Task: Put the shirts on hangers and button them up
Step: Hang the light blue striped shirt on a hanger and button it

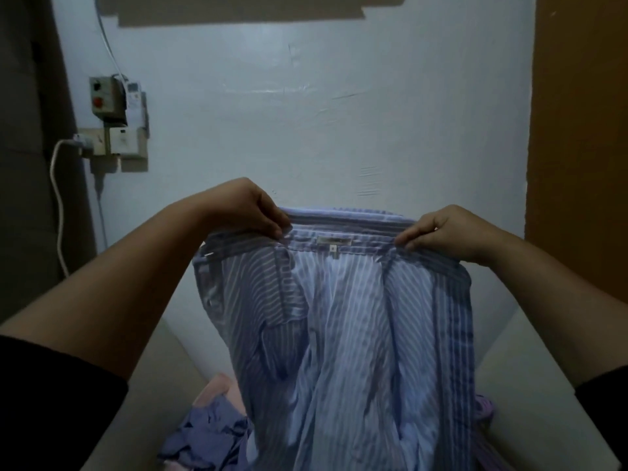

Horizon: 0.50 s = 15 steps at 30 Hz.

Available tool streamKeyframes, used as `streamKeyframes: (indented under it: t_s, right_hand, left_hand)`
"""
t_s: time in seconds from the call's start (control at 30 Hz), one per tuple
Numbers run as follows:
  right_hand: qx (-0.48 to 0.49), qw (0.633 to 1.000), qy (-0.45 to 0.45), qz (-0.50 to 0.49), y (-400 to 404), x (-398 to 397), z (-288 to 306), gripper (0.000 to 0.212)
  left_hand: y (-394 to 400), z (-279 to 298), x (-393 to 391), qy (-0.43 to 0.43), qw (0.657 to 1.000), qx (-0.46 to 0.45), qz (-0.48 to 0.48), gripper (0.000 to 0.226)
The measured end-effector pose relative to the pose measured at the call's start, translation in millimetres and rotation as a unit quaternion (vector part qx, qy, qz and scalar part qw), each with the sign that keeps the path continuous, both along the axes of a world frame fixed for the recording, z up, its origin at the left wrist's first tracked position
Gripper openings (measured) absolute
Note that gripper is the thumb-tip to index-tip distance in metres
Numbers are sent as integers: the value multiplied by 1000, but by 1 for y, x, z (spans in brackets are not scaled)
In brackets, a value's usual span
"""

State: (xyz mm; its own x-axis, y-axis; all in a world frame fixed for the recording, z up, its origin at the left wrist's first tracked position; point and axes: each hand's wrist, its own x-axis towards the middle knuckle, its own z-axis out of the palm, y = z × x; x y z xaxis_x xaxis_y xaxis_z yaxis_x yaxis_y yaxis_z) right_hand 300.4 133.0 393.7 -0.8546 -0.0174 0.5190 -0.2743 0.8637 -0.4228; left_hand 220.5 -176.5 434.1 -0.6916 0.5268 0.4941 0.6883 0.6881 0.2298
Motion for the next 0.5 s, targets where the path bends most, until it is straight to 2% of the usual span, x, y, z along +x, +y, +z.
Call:
streamKeyframes:
  t_s: [0.1, 0.3, 0.5]
  right_hand:
    - [-43, 998, 46, 15, -1, 18, 11, 22]
    - [-213, 968, 126, 51, -1, 49, 34, 27]
    - [-239, 959, 149, 36, 4, 22, 24, 27]
  left_hand:
    - [-4, 11, 15, 14, 1000, 0, 2, 27]
    - [-3, 36, 42, 25, 999, 25, 1, 33]
    - [7, 27, 28, 35, 999, -20, 36, 40]
